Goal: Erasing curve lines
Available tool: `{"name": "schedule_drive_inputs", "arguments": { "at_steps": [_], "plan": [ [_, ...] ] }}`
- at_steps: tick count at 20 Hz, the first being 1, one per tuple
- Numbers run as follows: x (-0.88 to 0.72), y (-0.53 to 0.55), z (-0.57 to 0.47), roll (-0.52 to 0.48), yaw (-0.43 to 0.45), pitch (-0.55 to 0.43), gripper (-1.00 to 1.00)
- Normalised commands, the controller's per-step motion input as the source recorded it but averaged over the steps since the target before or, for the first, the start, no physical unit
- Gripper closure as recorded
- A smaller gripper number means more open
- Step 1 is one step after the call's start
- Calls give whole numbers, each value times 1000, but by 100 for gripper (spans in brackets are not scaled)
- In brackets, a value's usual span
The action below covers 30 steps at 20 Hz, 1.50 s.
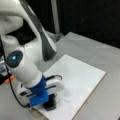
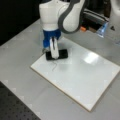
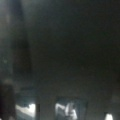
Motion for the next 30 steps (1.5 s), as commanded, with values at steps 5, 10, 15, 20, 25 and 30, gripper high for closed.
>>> {"name": "schedule_drive_inputs", "arguments": {
  "at_steps": [5,10,15,20,25,30],
  "plan": [
    [184,23,-181,65,-27,-99,100],
    [144,70,-199,71,-45,-85,100],
    [101,87,-195,67,-57,-61,100],
    [160,140,-192,66,-65,-49,100],
    [230,165,-206,64,-96,-33,100],
    [289,151,-222,94,-126,-5,100]
  ]
}}
